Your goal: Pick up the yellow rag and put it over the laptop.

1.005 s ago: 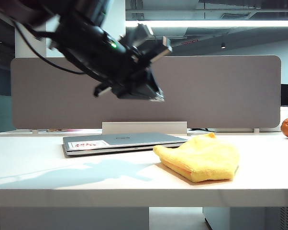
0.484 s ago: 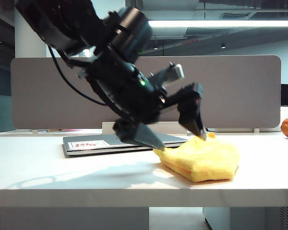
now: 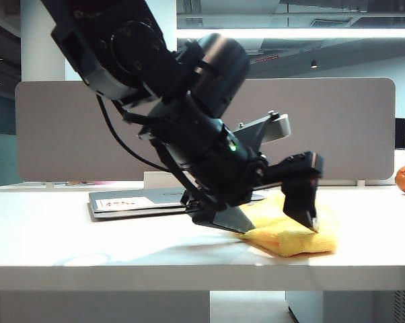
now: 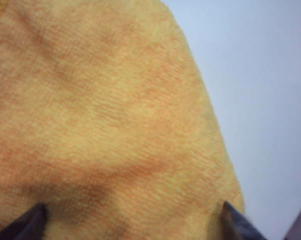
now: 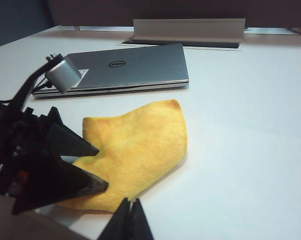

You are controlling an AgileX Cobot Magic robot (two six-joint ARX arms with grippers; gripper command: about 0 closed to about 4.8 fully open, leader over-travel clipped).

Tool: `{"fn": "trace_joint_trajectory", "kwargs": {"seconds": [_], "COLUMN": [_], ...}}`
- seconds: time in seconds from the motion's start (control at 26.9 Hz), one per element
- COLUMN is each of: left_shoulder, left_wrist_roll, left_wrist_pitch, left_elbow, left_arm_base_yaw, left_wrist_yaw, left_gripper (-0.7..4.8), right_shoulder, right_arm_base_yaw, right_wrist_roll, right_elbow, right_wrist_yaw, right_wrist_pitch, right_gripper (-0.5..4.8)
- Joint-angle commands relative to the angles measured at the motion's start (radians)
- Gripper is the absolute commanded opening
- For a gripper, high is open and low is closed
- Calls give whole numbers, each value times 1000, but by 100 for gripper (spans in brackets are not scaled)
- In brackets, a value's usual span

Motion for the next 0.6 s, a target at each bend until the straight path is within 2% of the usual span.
{"fn": "trace_joint_trajectory", "kwargs": {"seconds": [0.04, 0.07, 0.11, 0.15, 0.19, 0.22, 0.33, 0.41, 0.52, 0.6], "left_shoulder": [18, 18, 18, 18, 17, 14, -34, -86, -129, -154], "left_wrist_roll": [1, 2, 15, 31, 43, 53, 105, 143, 203, 213], "left_wrist_pitch": [-31, -30, -27, -25, -19, -19, -16, 11, 55, 109], "left_elbow": [-2, -2, -2, -2, -2, -2, -2, -1, -1, -1], "left_arm_base_yaw": [-11, -14, -15, -16, -16, -15, 7, 45, 89, 124], "left_wrist_yaw": [-3, -4, -11, -11, -11, -11, -50, -97, -113, -113], "left_gripper": [294, 217, 114, 51, 15, -2, -5, -5, -5, -5], "right_shoulder": [-2, -2, -2, -2, -2, -2, -2, -2, -2, -2], "right_arm_base_yaw": [0, 0, 0, 0, 0, 0, 0, 0, 0, 0], "right_wrist_roll": [1, 1, 1, 1, 1, 1, 1, 1, 1, 1], "right_elbow": [-5, -5, -5, -5, -5, -5, -5, -5, -5, -5], "right_wrist_yaw": [0, 0, 0, 0, 0, 0, 3, 1, 1, 0], "right_wrist_pitch": [11, 11, 11, 11, 11, 11, 11, 11, 10, 10], "right_gripper": [0, 0, 0, 0, 0, 0, 0, 0, 0, 0]}}
